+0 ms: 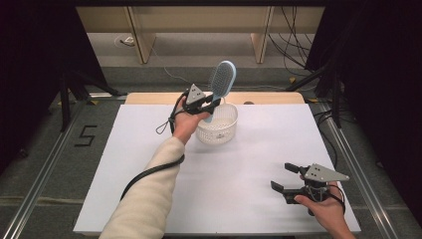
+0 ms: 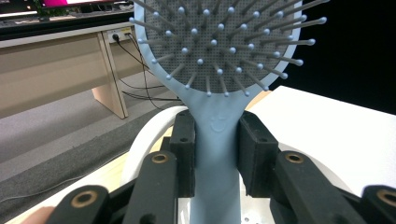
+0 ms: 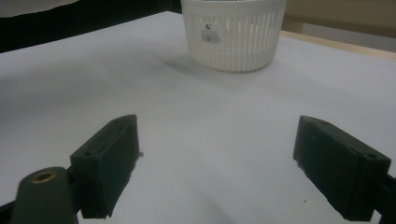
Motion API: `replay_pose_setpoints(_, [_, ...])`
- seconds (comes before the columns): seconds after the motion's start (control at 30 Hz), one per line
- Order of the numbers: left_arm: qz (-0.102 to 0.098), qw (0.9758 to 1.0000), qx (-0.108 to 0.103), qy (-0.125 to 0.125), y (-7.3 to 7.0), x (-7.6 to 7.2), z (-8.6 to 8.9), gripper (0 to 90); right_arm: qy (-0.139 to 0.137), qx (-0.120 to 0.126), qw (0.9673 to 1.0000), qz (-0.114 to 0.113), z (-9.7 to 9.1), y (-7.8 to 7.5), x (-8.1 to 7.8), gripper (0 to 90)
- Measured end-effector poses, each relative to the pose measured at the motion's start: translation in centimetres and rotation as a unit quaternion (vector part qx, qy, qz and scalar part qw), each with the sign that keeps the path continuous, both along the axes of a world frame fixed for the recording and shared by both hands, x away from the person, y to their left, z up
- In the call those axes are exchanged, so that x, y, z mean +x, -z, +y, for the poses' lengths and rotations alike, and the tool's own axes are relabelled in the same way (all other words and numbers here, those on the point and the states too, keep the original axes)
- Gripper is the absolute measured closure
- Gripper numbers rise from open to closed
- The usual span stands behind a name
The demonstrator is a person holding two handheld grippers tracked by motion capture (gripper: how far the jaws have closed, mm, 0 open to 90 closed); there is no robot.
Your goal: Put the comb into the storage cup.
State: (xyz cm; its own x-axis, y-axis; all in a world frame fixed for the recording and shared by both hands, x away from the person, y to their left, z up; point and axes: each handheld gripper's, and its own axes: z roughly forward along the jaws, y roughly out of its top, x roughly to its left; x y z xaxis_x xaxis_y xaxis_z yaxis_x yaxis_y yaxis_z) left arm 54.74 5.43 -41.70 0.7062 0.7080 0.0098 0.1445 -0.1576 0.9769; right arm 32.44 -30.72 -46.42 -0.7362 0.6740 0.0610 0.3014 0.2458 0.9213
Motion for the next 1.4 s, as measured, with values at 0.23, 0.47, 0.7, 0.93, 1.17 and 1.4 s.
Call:
replay_pose_setpoints(0.23, [0.001,1.0,0.001,0.001,0.15,-0.01,-0.02,69.6,0.0,0.0,1.0,0.0,0.0,-0.01,-0.01,15.4])
replay_pose_setpoints(0.47, [0.003,1.0,0.002,0.001,0.3,0.03,-0.02,69.6,0.0,0.0,1.0,0.0,0.0,0.0,0.0,15.4])
replay_pose_setpoints(0.7, [0.003,1.0,0.003,0.002,0.28,0.05,0.0,69.6,0.001,0.002,1.0,0.0,0.0,-0.01,-0.01,15.4])
replay_pose_setpoints(0.93, [0.005,1.0,0.003,0.002,0.36,0.08,0.05,69.5,0.0,0.001,1.0,0.0,0.0,-0.01,-0.02,15.4])
replay_pose_setpoints(1.17, [0.006,1.0,0.005,0.002,0.5,0.11,0.1,69.6,0.0,0.001,1.0,0.0,0.0,0.0,-0.01,15.4])
replay_pose_setpoints(1.4, [0.007,1.0,0.007,0.0,0.66,0.08,0.14,69.6,0.001,0.002,1.0,0.0,0.01,-0.02,-0.03,15.4])
